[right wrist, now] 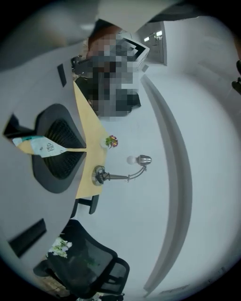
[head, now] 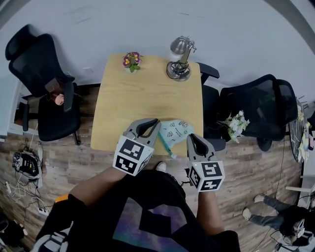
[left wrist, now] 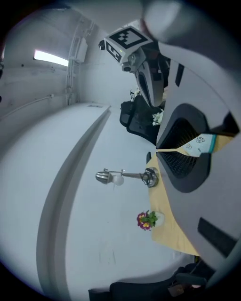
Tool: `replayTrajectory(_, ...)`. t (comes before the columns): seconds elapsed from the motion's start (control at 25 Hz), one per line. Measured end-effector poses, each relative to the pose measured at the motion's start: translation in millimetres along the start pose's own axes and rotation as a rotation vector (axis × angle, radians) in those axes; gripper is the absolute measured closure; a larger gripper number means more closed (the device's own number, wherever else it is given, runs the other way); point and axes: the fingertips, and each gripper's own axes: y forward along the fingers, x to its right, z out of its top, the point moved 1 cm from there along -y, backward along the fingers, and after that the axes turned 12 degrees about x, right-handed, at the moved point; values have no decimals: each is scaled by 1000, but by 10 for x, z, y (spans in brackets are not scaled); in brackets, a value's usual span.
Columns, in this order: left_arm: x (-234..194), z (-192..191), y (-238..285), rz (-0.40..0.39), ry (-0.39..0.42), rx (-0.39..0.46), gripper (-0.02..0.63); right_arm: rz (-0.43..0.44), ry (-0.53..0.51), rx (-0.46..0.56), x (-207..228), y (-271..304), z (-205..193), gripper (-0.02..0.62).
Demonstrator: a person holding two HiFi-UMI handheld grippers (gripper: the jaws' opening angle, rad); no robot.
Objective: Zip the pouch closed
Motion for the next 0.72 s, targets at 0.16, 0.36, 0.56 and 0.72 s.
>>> replayTrajectory(0.16, 104, 424, -53, -10, 31, 75, 586, -30, -22, 91, -22, -61, 382, 564)
replayTrajectory(0.36, 235, 862, -142, -25, 64, 162, 586, -82, -34, 183, -3, -196, 745, 568)
replayTrajectory(0.56, 439, 1132, -252, -49, 83, 214, 586, -112, -46, 258, -18, -312, 1015, 574)
replayTrajectory(0.72, 622, 1232, -304, -73, 104, 248, 586, -79, -80, 314, -172, -349, 1174, 578)
